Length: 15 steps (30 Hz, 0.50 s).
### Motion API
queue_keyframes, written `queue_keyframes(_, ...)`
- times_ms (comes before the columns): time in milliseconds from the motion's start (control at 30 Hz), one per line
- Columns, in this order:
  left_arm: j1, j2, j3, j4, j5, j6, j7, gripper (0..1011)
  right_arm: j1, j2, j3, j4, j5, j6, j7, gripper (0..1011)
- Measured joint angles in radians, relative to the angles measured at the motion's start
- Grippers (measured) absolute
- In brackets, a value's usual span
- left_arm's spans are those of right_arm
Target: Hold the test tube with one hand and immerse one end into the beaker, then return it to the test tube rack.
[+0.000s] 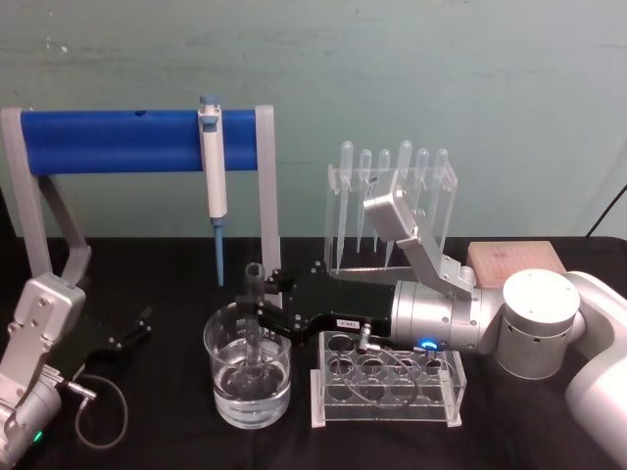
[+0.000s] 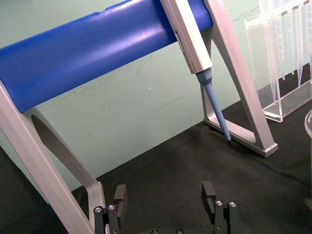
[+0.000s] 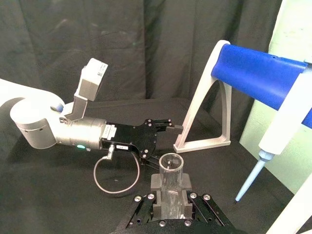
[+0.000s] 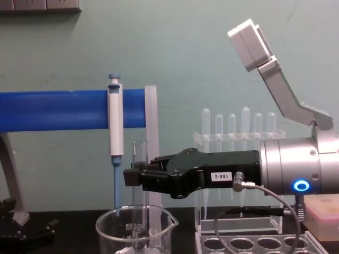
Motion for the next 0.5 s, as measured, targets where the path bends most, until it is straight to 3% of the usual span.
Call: queue_keyframes(500, 0.000, 0.000, 0.000, 0.000, 0.000, 0.000, 0.000, 1000, 0.000, 0.000, 0.000, 0.000, 0.000, 0.000, 0.000, 224)
